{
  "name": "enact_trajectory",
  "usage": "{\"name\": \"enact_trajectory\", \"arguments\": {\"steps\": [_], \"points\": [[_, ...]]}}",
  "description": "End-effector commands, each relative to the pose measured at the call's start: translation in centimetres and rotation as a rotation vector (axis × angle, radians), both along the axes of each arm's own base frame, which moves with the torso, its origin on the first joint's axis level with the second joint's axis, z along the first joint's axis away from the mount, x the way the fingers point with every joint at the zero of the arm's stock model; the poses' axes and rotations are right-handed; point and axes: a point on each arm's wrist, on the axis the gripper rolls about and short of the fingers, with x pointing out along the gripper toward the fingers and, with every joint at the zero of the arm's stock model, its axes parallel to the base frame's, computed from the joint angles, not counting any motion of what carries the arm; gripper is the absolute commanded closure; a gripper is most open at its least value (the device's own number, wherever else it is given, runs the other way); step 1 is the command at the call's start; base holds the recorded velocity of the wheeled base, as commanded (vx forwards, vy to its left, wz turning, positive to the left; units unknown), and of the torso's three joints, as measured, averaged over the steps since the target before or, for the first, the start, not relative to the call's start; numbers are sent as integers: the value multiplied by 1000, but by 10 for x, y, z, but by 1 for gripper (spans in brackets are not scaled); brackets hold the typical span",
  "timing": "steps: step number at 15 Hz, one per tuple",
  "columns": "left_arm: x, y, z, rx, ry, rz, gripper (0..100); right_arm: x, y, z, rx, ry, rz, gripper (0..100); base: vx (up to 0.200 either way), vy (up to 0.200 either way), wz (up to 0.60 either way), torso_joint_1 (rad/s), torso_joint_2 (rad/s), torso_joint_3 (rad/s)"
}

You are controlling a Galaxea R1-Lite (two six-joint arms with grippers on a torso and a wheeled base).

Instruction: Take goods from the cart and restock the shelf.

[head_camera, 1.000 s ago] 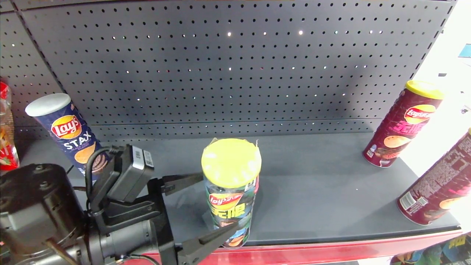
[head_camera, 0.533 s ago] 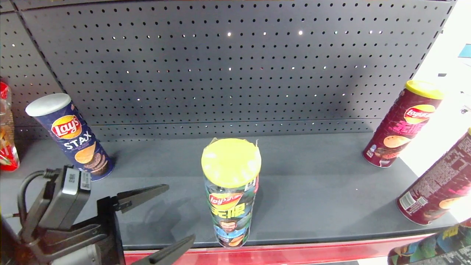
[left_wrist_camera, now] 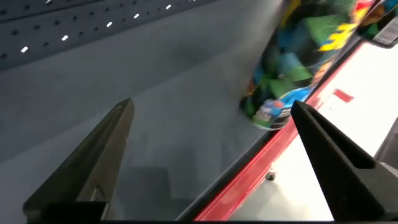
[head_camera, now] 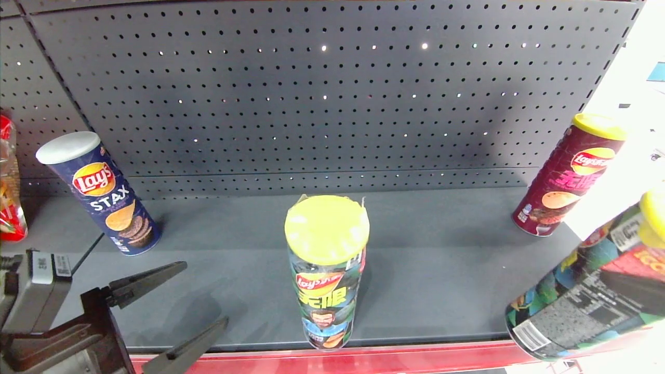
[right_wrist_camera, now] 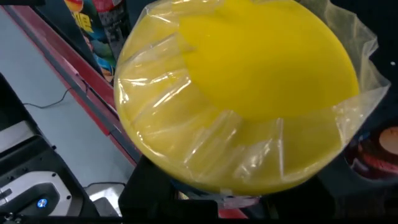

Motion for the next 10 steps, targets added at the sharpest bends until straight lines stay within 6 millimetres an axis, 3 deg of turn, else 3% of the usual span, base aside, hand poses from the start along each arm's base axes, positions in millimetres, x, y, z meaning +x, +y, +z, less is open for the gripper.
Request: {"name": "enact_trajectory", "arguments": {"steps": [1, 4, 5, 10], "points": [[0, 2, 0, -3, -3, 15, 0, 29, 31, 11, -30, 31, 64, 100, 0, 0, 0, 0, 0, 0], [0, 3, -1, 0, 4, 20, 0, 58, 57, 17, -1, -18, 88, 100, 0, 0, 0, 0, 0, 0], [0, 3, -1, 0, 4, 20, 0, 58, 57, 17, -1, -18, 88, 100, 0, 0, 0, 0, 0, 0], [-8, 7, -9, 18, 40, 37, 0, 123, 109, 14, -10, -17, 97, 100, 0, 0, 0, 0, 0, 0]]}}
